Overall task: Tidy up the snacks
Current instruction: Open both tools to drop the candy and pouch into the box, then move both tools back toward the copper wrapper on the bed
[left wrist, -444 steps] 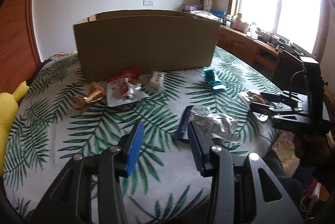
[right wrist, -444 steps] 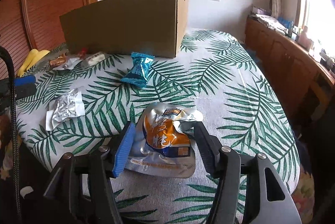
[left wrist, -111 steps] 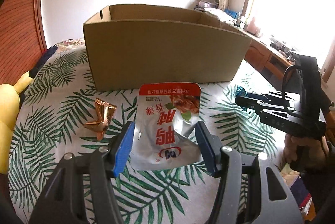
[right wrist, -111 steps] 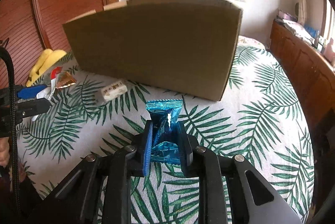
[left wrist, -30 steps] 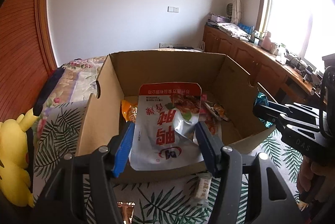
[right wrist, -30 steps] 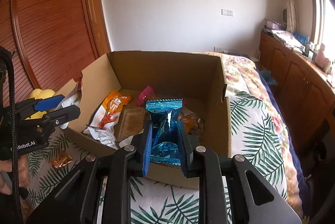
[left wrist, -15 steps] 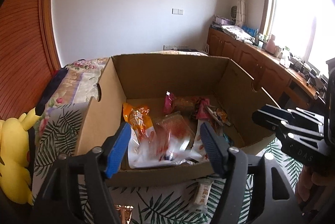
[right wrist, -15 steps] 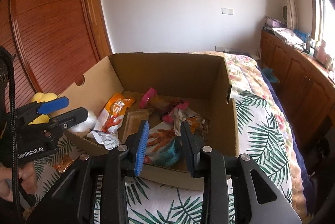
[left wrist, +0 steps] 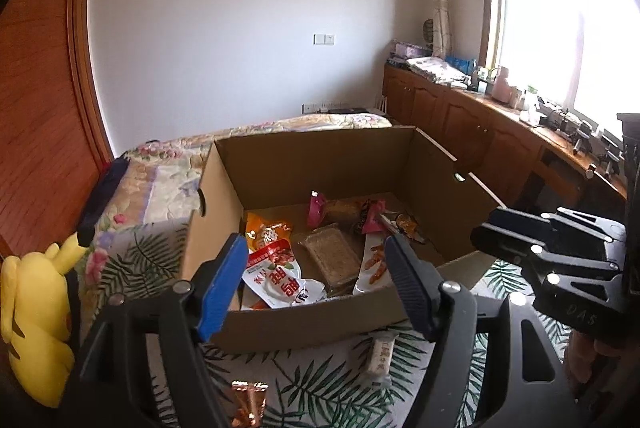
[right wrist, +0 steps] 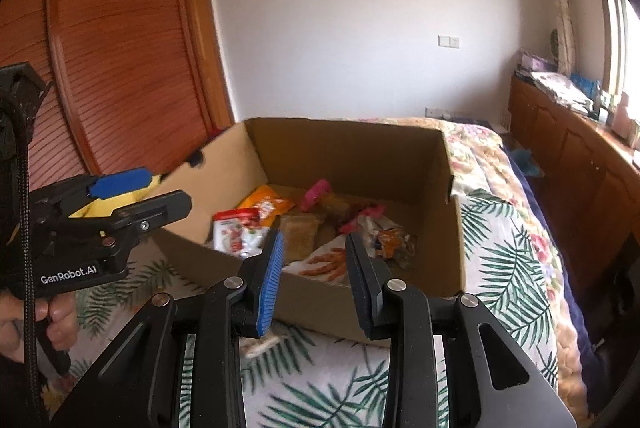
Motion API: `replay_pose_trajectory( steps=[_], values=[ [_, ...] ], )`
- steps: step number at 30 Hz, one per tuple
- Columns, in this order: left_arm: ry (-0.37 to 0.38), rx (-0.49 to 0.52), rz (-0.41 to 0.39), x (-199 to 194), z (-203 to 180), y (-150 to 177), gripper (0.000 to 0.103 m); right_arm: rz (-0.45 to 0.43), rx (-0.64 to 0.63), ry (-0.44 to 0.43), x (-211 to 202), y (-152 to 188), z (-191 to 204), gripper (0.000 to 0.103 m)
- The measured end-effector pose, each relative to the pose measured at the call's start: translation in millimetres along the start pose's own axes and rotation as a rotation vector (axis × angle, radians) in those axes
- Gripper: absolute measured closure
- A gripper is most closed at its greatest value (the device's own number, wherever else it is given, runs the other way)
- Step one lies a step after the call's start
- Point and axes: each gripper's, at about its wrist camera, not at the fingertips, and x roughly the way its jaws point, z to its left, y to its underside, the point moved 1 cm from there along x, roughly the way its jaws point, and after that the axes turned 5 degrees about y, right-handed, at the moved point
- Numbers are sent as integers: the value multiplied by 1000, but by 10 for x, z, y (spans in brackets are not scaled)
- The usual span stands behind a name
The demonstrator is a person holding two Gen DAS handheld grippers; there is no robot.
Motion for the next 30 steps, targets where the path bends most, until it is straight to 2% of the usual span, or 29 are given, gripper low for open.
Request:
replay_pose_trajectory(
  steps=[7,13,20,30],
  values=[
    [12,-7,-20,-297,77,48,30,-25,-61,-33,-217,51,279,72],
    [8,-14,4,-421,189,350,30,-18,-87,-68,-314,228,431,71],
    [-11,-22,31,-510,321,680,30,22,-120,-92,-251,509,589,71],
    [-38,20,68,-497,312,1030,30,80,-135,-100,-82,767,722,71]
  ],
)
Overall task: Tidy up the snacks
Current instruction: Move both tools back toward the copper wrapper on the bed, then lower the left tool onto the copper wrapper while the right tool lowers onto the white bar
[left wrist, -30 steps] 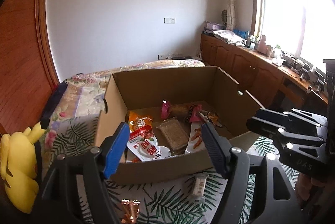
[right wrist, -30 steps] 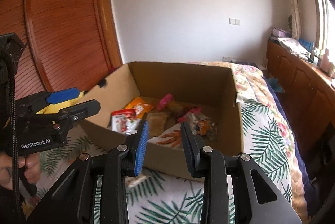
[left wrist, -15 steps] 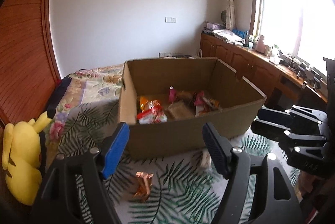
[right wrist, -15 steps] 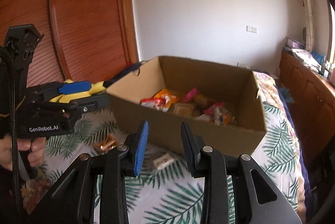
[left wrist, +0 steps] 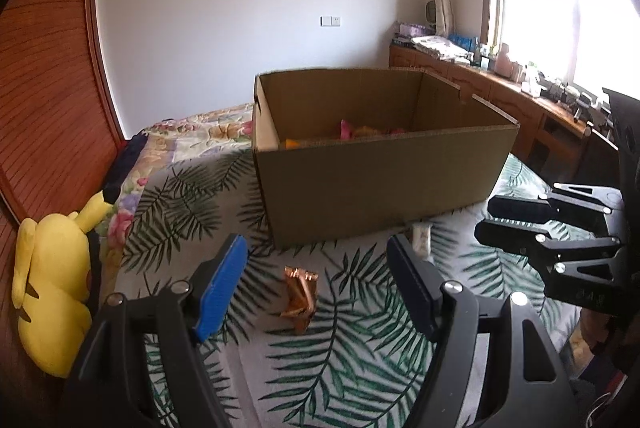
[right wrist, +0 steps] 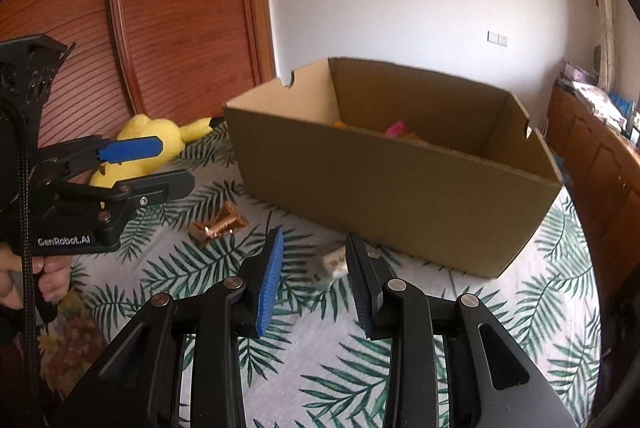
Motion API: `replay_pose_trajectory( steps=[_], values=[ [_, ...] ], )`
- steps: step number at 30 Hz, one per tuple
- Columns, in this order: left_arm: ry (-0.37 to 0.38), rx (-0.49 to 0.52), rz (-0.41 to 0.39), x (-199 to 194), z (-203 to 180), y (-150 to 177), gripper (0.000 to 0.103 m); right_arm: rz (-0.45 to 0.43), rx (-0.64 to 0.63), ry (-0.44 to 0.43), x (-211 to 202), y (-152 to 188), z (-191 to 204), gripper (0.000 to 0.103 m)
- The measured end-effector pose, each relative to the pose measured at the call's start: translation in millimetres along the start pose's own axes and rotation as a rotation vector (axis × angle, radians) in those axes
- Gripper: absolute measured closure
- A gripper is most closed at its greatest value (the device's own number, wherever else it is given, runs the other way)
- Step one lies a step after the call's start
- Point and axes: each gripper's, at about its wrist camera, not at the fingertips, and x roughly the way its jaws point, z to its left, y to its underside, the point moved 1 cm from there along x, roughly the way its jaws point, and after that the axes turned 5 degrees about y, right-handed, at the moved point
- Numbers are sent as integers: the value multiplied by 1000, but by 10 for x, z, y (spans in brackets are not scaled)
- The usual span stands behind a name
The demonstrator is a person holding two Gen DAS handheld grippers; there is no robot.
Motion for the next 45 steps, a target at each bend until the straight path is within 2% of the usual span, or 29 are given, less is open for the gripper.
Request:
replay_pose_trajectory(
  steps=[3,7,19,27,35,45],
  values=[
    [-4,-11,25,90,44,108,30,27,1,7,110,56,5,65],
    [-15,-21,56,222,96,245,30,61,9,17,231,105,-32,61],
    [-45,-45,134,571,243,466,30,155,81,26,627,162,-173,60],
    [-43,-58,157,679,275,497,30,173,118,26,726,164,-210,58],
    [-39,-85,192,793,291,470,30,207,115,71,850,129,-172,57],
    [-31,-93,195,839,286,435,30,220,136,93,934,88,-191,54]
  ],
)
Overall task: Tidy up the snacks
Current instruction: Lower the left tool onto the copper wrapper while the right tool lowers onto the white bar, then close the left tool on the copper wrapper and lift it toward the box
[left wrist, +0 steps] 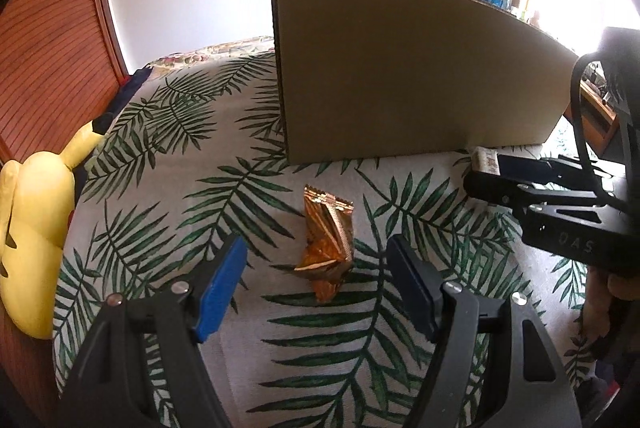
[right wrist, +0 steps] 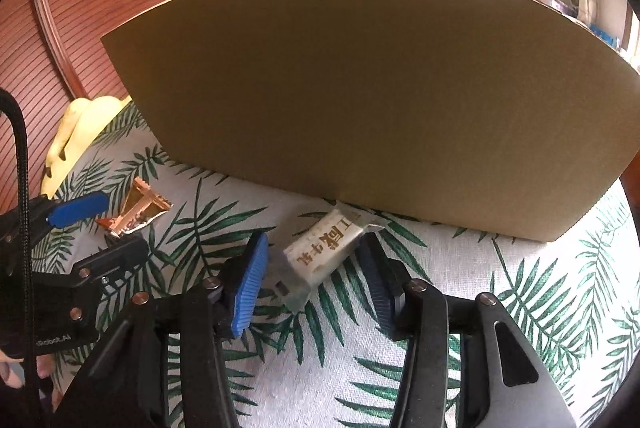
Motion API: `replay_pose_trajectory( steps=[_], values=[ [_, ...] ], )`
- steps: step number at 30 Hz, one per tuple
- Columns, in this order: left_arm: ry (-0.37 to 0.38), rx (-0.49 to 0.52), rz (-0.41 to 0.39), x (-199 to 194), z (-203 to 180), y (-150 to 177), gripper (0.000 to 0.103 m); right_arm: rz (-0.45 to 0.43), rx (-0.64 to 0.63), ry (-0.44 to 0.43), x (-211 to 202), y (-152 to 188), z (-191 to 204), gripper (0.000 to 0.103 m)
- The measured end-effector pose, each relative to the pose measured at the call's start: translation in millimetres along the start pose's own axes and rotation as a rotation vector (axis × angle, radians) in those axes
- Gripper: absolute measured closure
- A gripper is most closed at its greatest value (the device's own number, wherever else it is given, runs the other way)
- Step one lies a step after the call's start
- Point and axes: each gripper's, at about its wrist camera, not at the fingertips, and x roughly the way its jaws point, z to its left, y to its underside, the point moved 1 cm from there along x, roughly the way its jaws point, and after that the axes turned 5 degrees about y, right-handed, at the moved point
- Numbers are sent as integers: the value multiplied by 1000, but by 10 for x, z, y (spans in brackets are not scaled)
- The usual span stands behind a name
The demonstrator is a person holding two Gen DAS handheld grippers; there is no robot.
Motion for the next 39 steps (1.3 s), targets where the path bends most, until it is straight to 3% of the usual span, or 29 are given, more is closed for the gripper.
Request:
replay_pose_trajectory(
  steps=[9,12,18,22,28,39],
  values=[
    [5,-9,25,67,-13,21,31,9,-21,9,-3,-4,4,54],
    [11,-17,20,66,2,21,35,11,-35,22,21,3,80,60],
    [48,-31,-2,19,35,54,55,17,-64,24,-22,60,93,72],
    [56,-11,-13,-14,-6,87,78,20,-61,12,-66,108,47,73],
    [56,47,-42,-84,-125,124,81,15,-61,-18,-160,190,-28,74],
    [58,38,-69,-203,-131,154,81,-15,-36,-62,-468,437,-185,74]
  ],
)
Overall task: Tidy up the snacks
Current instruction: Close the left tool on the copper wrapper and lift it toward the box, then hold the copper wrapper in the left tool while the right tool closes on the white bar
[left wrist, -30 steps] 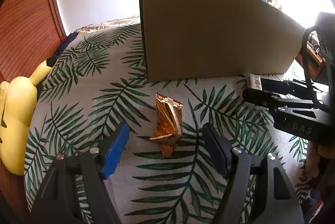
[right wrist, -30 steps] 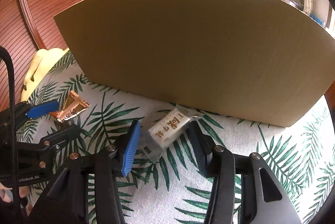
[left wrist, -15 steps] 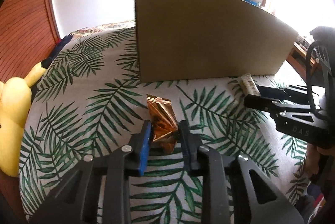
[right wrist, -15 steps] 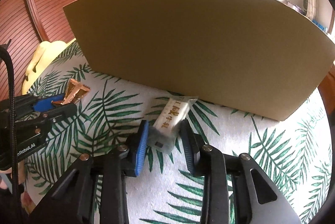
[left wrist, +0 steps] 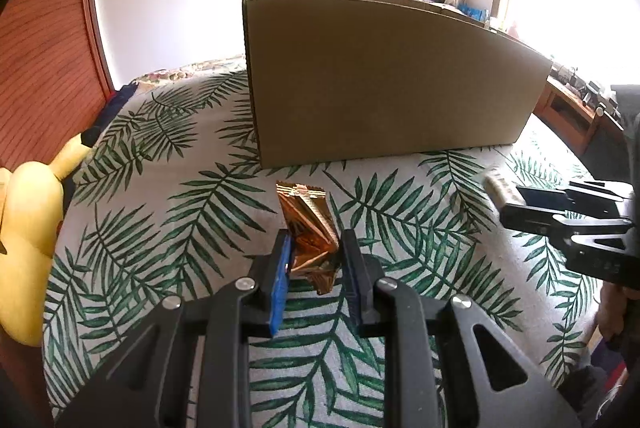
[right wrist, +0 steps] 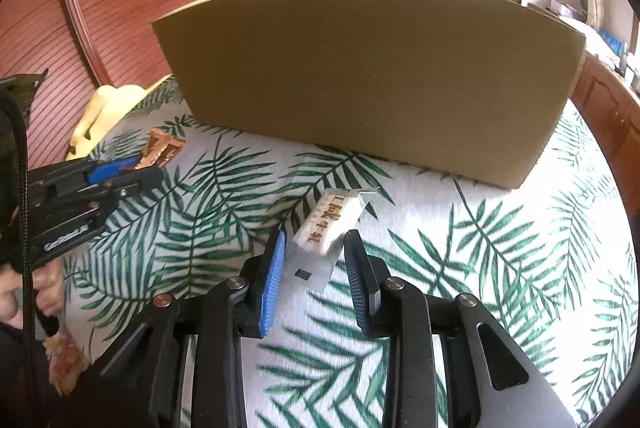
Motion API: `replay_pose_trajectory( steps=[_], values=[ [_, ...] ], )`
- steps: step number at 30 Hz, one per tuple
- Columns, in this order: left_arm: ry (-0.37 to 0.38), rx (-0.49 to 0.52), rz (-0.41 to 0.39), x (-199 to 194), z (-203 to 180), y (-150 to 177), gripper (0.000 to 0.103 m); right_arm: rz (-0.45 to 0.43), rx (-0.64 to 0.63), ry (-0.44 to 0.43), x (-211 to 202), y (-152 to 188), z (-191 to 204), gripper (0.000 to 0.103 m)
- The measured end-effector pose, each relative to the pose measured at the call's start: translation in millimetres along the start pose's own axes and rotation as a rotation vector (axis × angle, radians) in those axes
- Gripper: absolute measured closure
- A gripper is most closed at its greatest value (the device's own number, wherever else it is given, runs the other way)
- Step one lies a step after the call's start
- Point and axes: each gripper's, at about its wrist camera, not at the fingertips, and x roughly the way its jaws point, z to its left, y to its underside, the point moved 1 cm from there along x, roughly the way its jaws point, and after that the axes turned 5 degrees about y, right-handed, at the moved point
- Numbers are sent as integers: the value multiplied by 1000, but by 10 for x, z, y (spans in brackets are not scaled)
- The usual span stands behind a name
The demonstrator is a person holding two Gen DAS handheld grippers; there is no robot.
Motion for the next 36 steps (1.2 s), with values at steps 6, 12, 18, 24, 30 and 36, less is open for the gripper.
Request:
replay_pose_trajectory(
  steps=[6,12,18,24,30,36],
  values=[
    [11,10,-29,-134,-86,-44,81,-27,-12,7,-144,105,9,74],
    [34,27,-63,-293,-212,-141,81,-65,-19,23,-315,130,-65,74],
    [64,54,-98,-454,-391,-260,81,-107,-14,28,-506,87,-150,74],
    [86,78,-133,-578,-555,-404,81,-161,-14,31,-795,-17,-220,74],
    [90,90,-160,-624,-650,-565,80,-213,-36,44,-1007,-174,-199,74],
    [82,125,-169,-631,-729,-726,80,-253,-64,63,-1140,-375,-185,80]
  ],
)
